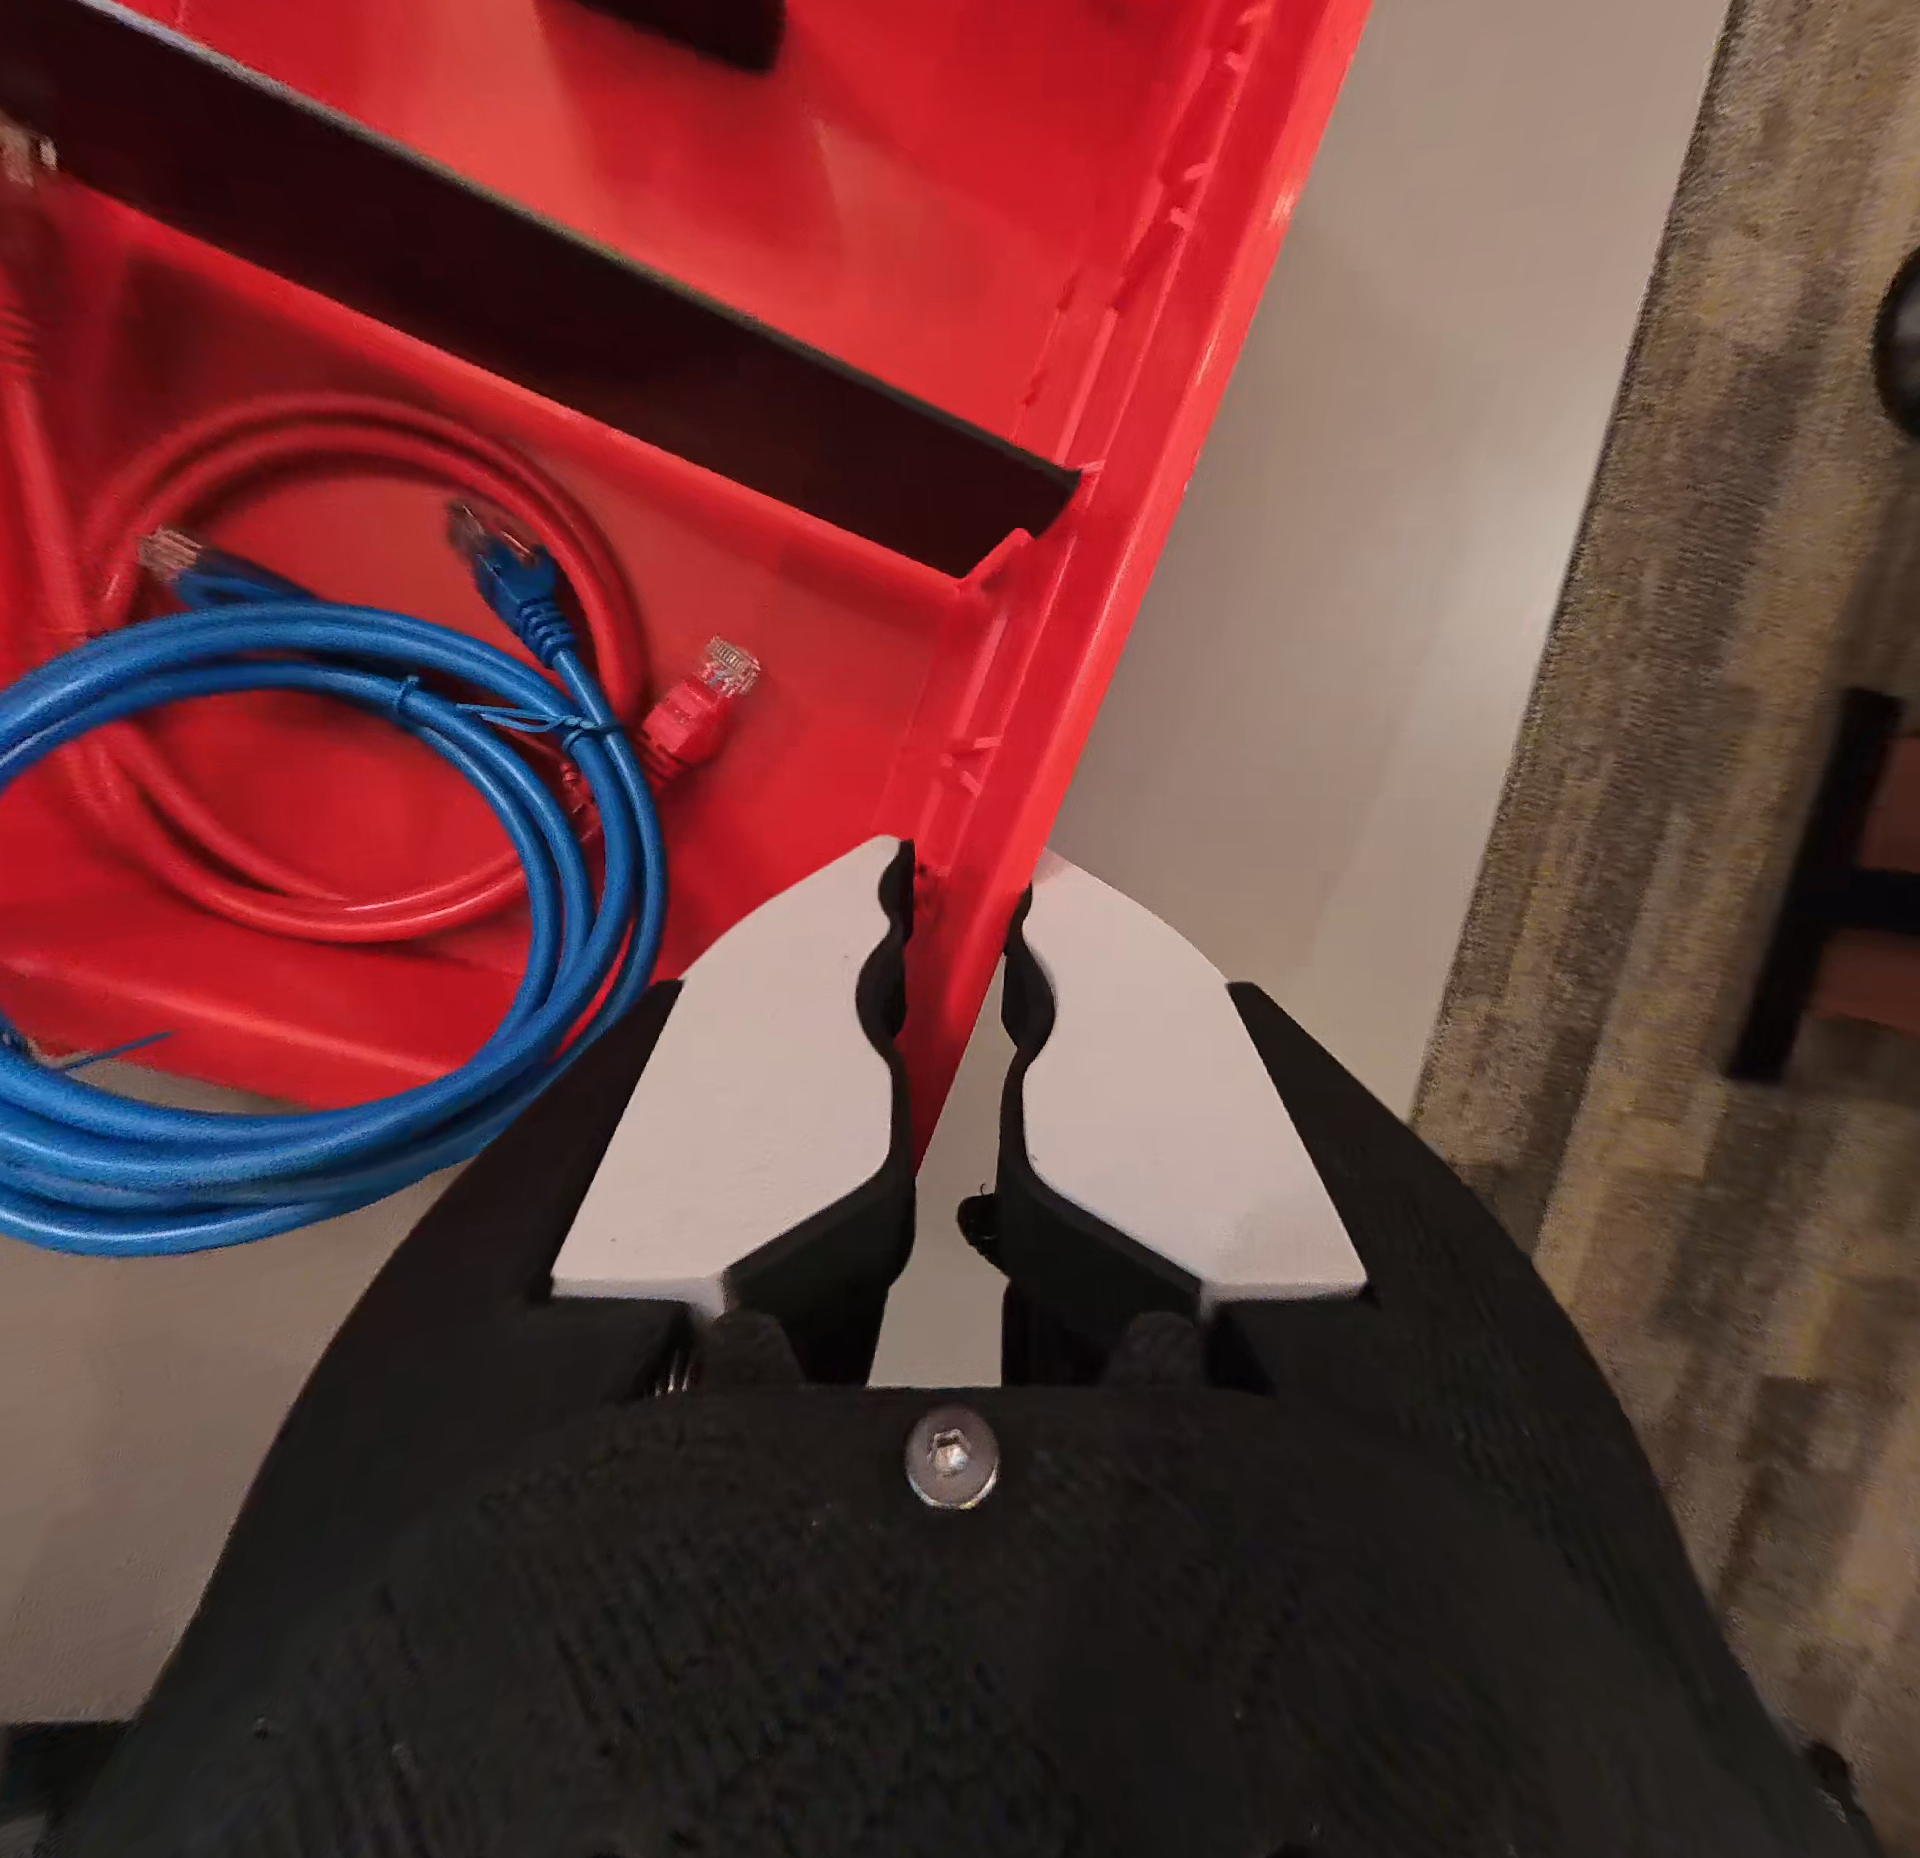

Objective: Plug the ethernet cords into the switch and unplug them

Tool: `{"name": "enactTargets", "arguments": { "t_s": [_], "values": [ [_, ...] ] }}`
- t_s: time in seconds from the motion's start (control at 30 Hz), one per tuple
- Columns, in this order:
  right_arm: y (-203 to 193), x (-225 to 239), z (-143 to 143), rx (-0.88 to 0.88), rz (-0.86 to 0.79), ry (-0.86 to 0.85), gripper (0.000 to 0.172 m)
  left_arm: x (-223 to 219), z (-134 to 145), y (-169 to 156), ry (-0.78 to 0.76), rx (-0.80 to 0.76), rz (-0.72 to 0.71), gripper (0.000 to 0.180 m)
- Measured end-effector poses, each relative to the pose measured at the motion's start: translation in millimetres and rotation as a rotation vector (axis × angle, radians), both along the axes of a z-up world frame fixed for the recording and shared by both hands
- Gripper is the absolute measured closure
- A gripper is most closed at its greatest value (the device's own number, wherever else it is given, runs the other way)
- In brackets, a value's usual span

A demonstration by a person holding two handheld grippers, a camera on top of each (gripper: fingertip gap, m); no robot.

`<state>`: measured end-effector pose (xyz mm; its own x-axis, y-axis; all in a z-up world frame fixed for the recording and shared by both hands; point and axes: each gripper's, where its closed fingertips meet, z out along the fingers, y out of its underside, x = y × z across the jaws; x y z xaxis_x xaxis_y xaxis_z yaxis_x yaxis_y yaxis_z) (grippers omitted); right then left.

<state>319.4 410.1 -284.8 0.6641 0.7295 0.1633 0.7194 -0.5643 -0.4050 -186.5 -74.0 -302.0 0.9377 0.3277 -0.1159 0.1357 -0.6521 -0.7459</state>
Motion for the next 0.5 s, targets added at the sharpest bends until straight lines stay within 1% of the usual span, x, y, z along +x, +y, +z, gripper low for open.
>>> {"name": "enactTargets", "arguments": {
  "t_s": [0.07, 0.1, 0.13, 0.23, 0.33, 0.4, 0.5],
  "values": [
    [-7.6, -9.6, 0.0, -0.008, -0.007, 0.044, 0.16, -12.5, 1.8, -8.6, 0.052, -0.007, 0.056, 0.172],
    [-11.8, -15.6, 0.4, -0.008, -0.01, 0.068, 0.162, -11.7, 2.5, -10.4, 0.019, 0.017, 0.046, 0.175],
    [-17.2, -22.4, 0.4, -0.008, -0.01, 0.09, 0.163, -10.3, 3.7, -12.0, -0.021, 0.05, 0.034, 0.176],
    [-34.8, -47.4, 0.4, 0.014, -0.001, 0.136, 0.163, -10.8, 6.0, -21.4, -0.041, 0.087, 0.035, 0.177],
    [-53.0, -77.8, 0.9, 0.033, 0.021, 0.161, 0.164, -14.2, 15.5, -30.6, -0.028, 0.126, 0.057, 0.177],
    [-65.0, -101.3, 0.9, 0.036, 0.037, 0.174, 0.164, -15.6, 23.8, -38.3, -0.048, 0.163, 0.064, 0.177],
    [-83.0, -139.9, 0.9, 0.046, 0.072, 0.177, 0.164, -23.8, 24.4, -55.6, -0.052, 0.163, 0.101, 0.177]
  ]
}}
